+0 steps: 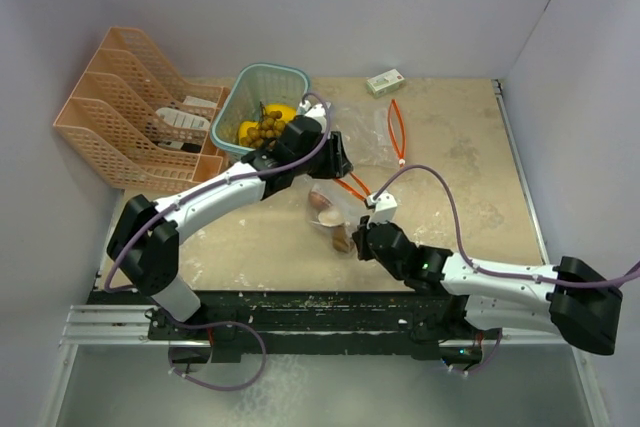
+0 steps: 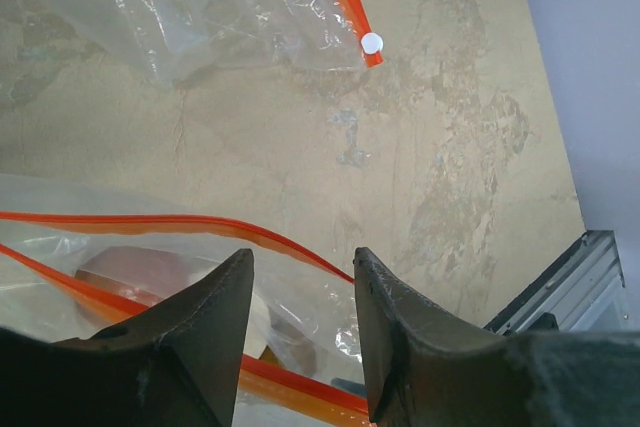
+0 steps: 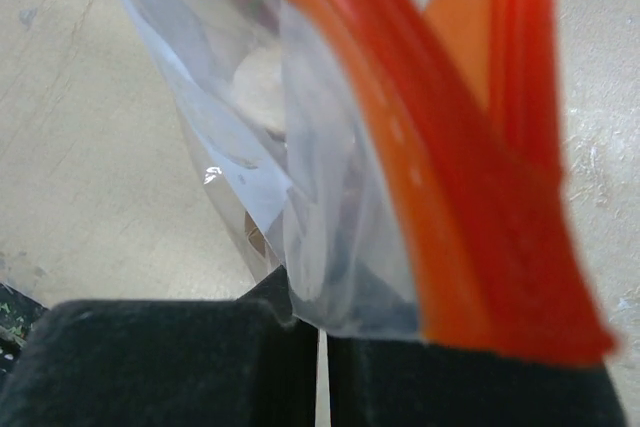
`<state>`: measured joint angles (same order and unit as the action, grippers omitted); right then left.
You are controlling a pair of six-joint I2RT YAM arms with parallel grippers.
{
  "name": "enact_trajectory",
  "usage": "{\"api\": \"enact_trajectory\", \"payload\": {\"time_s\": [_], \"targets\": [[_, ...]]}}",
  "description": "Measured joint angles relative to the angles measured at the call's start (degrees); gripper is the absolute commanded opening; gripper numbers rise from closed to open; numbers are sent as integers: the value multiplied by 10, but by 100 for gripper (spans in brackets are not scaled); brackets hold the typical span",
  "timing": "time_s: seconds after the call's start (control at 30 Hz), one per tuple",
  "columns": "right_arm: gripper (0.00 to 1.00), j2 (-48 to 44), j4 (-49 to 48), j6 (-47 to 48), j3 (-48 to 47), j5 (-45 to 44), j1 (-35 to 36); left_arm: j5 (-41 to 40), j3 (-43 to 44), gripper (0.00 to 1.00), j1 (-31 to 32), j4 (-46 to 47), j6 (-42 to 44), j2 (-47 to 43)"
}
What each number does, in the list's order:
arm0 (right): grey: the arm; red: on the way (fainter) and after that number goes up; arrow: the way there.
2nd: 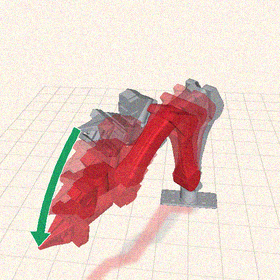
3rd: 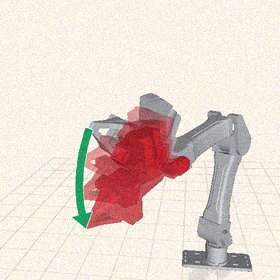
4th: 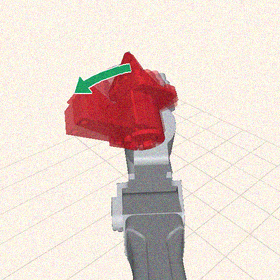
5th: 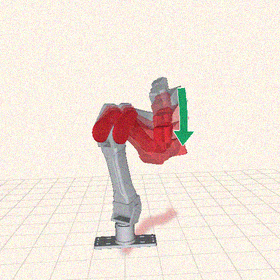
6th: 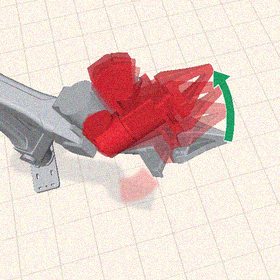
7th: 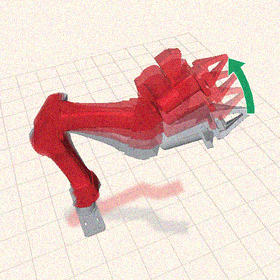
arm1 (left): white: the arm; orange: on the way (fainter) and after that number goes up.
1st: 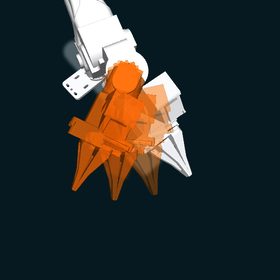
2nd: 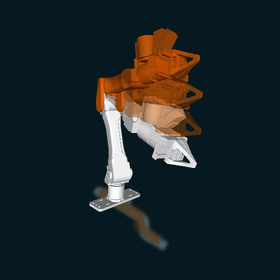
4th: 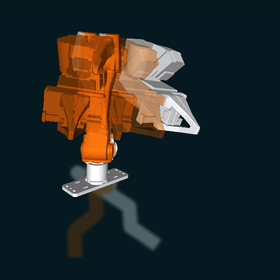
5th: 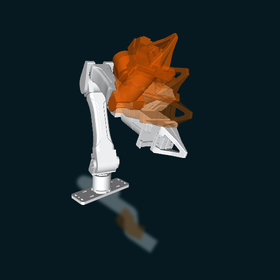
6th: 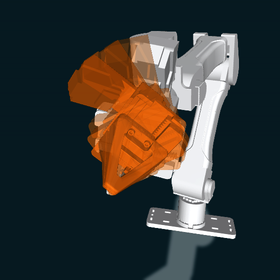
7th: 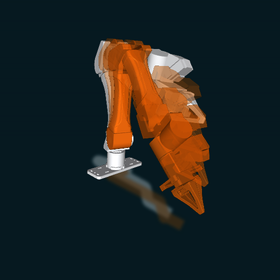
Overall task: Open the zip-top bag and remove the fake food
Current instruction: Adjust the zipper food storage bag at the center of the board.
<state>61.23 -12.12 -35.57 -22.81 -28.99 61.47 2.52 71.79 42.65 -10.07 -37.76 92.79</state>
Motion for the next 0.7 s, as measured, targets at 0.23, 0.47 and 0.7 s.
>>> {"api": "enact_trajectory", "payload": {"time_s": [0.23, 0.47, 0.7], "targets": [[0, -24, 31, -12, 0, -17, 0, 2, -30, 36, 6, -3, 0, -9], [30, -19, 52, -31, 0, -35, 0, 7, -79, 14, 9, -15, -4, -53], [63, -64, 76, -44, 0, -39, 0, 7, -102, 0, 10, -13, -6, -110]]}}
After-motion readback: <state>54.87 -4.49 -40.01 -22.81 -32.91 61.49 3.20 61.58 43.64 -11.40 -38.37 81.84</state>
